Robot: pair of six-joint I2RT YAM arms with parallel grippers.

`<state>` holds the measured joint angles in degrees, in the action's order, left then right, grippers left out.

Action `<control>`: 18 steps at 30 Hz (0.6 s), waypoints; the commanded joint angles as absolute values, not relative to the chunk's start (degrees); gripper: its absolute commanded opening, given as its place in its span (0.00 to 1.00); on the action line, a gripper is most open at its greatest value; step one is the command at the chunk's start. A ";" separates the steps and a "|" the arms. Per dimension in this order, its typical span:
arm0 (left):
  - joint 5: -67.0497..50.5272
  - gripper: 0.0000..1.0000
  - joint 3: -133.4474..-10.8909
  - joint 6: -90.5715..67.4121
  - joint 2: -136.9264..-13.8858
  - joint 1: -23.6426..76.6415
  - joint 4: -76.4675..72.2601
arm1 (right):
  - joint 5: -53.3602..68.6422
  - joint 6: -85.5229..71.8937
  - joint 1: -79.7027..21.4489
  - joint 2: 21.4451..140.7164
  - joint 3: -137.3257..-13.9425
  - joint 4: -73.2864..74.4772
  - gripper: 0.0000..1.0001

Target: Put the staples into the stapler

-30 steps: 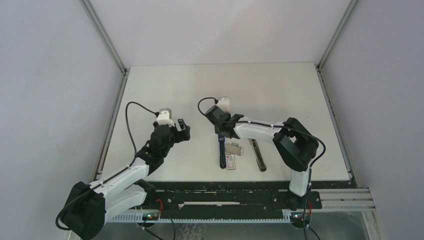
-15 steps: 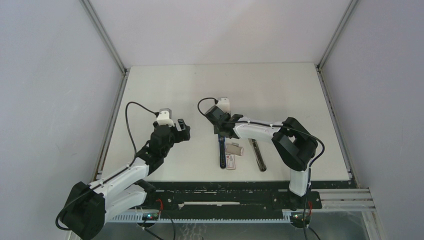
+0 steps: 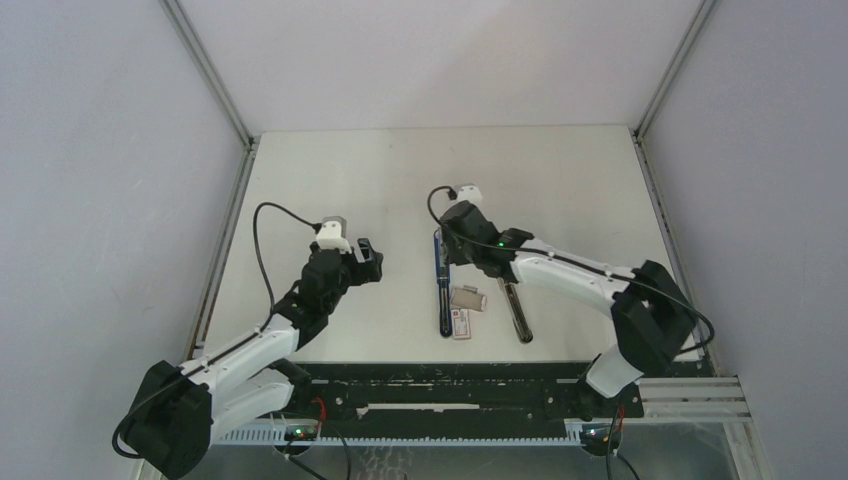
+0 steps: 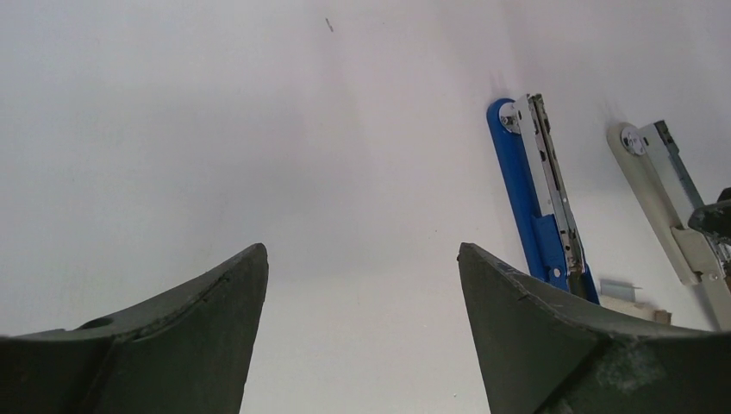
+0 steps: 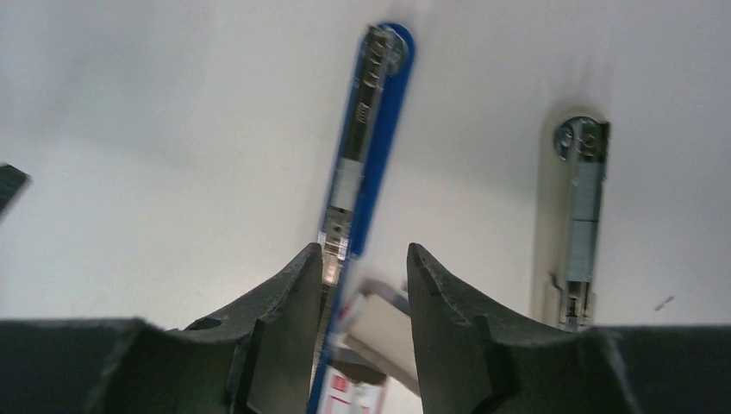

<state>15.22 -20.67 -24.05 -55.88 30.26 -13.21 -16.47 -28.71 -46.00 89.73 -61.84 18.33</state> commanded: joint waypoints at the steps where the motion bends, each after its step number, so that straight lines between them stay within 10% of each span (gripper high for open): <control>1: 11.95 0.84 -20.53 -21.97 -57.03 30.60 -16.95 | -6.64 -21.25 -42.03 87.02 -53.11 16.24 0.41; 18: 10.17 0.83 -20.92 -21.10 -59.29 30.63 -18.02 | -2.08 -16.74 -40.25 91.72 -50.45 12.96 0.27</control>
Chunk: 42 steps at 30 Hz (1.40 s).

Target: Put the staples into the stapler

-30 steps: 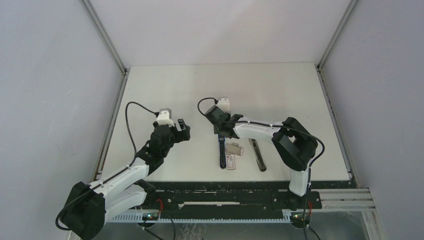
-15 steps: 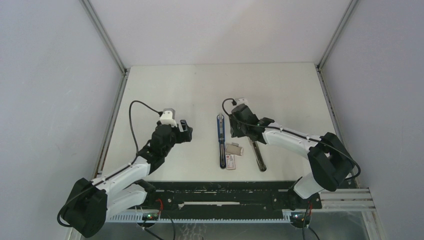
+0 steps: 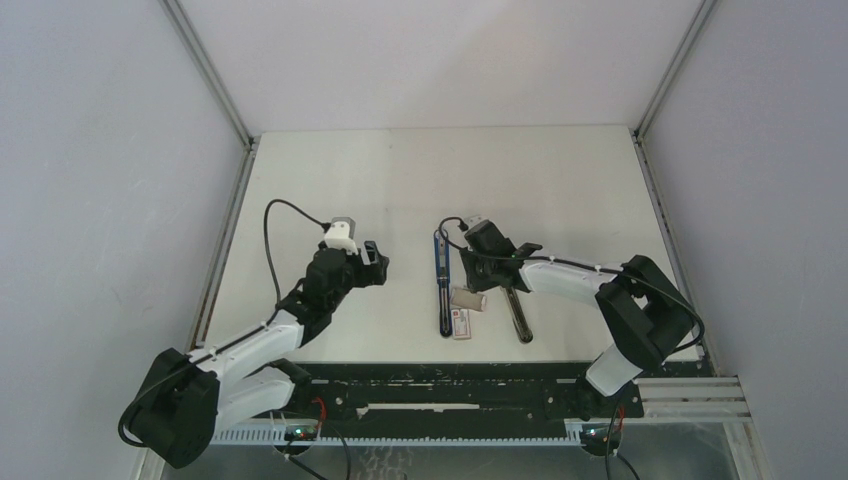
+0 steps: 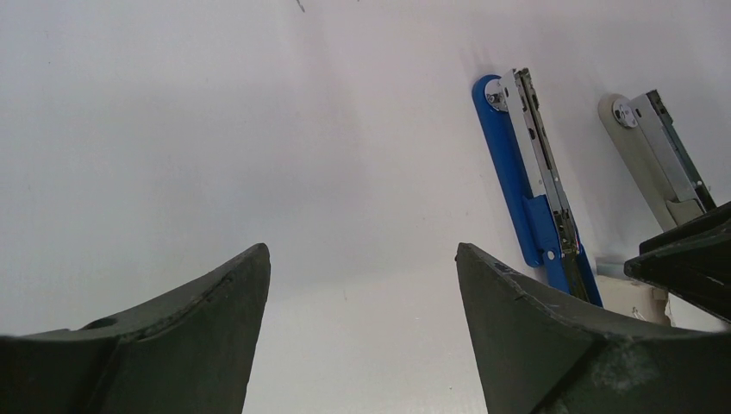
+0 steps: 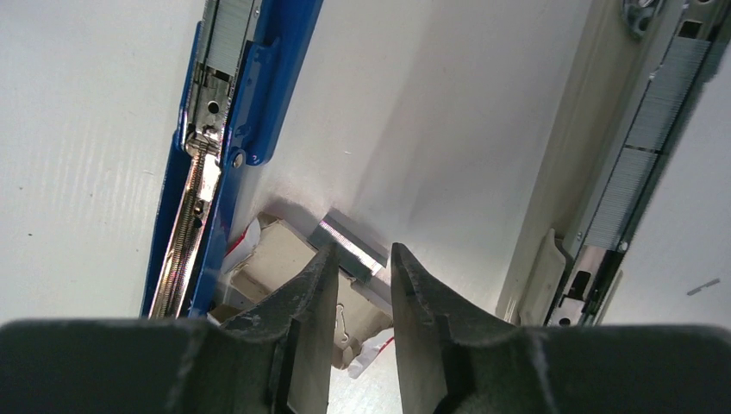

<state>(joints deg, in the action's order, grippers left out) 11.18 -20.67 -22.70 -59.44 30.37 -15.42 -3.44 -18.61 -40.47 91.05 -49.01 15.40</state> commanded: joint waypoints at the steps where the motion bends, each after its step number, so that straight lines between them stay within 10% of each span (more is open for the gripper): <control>1: 10.14 0.83 -20.91 -21.09 -59.21 30.63 -17.97 | -2.12 -16.66 -40.25 91.87 -50.47 13.07 0.27; 21: 8.68 0.83 -20.54 -20.12 -57.07 30.65 -18.39 | -9.31 -18.49 -39.92 92.54 -50.45 14.55 0.00; 36: -3.13 0.82 -21.01 -27.04 -43.08 33.88 -18.51 | 1.77 -19.27 -33.23 78.97 -46.36 12.89 0.00; 42: -3.00 0.82 -21.64 -27.94 -42.59 34.04 -15.10 | -6.31 -21.40 -37.70 84.01 -48.76 15.57 0.32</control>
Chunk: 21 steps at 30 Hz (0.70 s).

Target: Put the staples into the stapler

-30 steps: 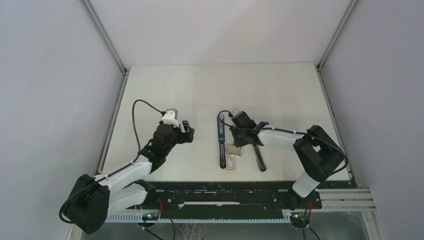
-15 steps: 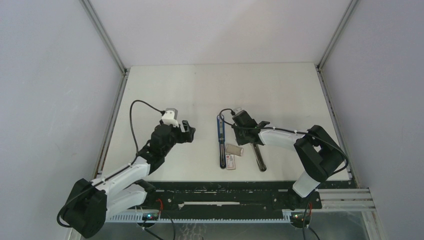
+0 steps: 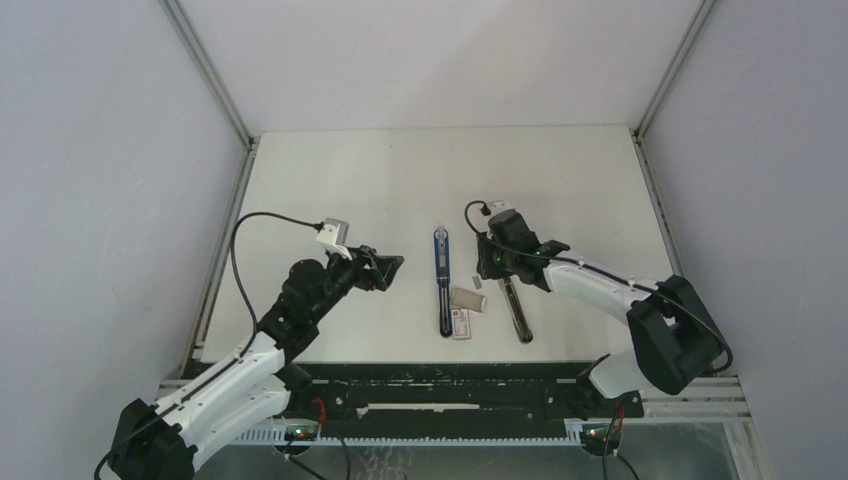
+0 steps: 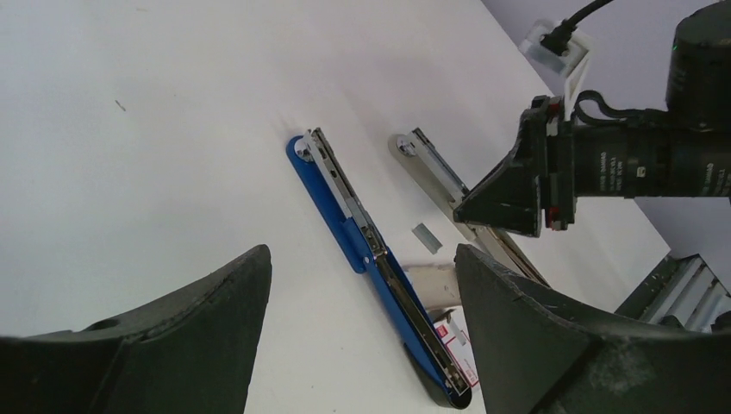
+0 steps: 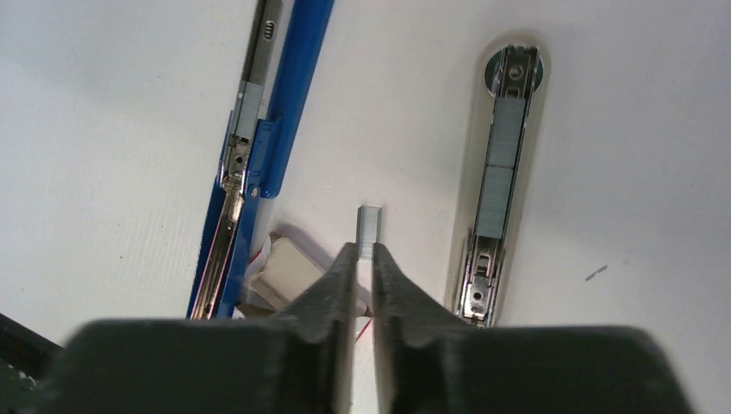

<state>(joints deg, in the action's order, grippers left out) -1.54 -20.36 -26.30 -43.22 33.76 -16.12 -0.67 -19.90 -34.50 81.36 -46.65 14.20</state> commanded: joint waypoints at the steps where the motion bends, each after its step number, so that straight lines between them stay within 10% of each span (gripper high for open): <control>1: -3.00 0.82 -21.56 -28.07 -42.52 34.07 -14.73 | -7.59 -21.52 -38.45 85.15 -49.61 16.20 0.35; 10: -2.11 0.82 -20.07 -29.95 -40.84 34.06 -13.88 | -12.85 -21.14 -40.91 93.48 -55.22 18.10 0.46; 21: -2.06 0.83 -20.09 -29.89 -40.43 34.01 -13.12 | -15.11 -21.65 -41.49 98.41 -58.71 19.83 0.33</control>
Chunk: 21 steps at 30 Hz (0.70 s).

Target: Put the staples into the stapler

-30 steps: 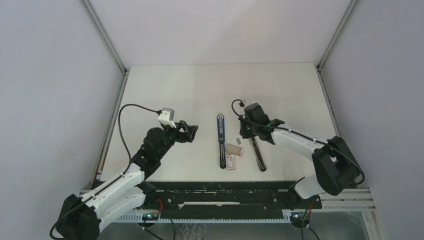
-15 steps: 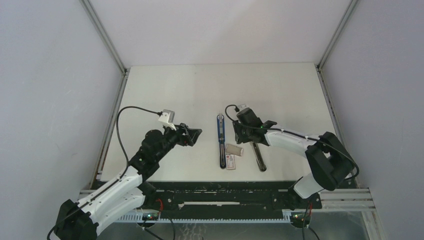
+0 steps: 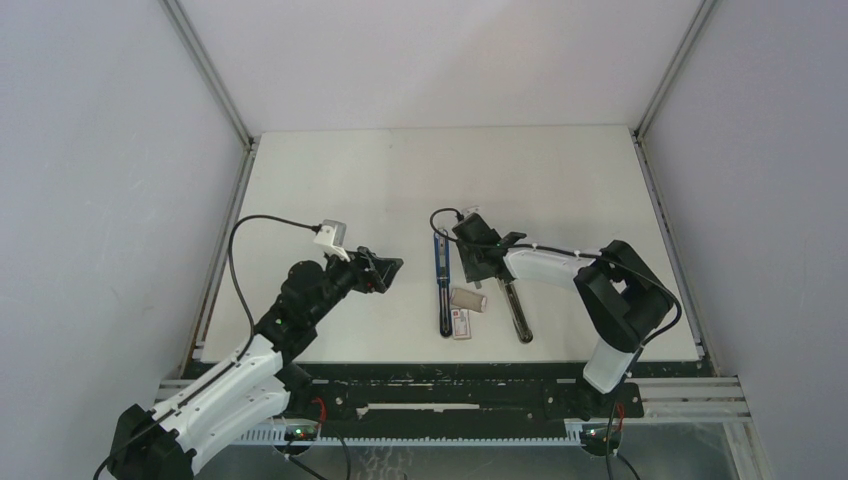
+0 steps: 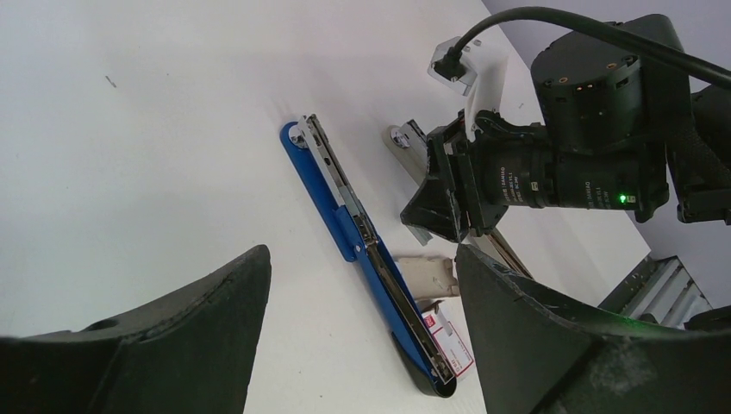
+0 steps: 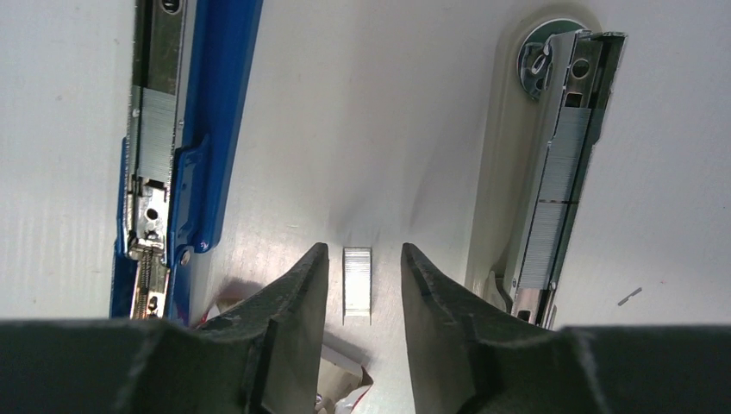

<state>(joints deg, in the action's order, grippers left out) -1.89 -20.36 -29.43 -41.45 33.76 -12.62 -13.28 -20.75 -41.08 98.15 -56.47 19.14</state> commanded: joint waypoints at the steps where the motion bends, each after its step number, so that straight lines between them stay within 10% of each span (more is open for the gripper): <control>1: -2.03 0.83 -20.10 -29.86 -40.31 34.01 -13.03 | -15.04 -21.82 -41.48 98.51 -58.71 20.05 0.33; 21: -1.63 0.83 -20.04 -29.92 -39.66 34.01 -12.67 | -11.78 -22.14 -41.41 100.13 -58.71 20.05 0.17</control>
<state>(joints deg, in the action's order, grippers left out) -1.74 -20.36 -29.43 -40.38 33.76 -11.40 -12.53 -20.93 -41.30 99.57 -56.86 20.14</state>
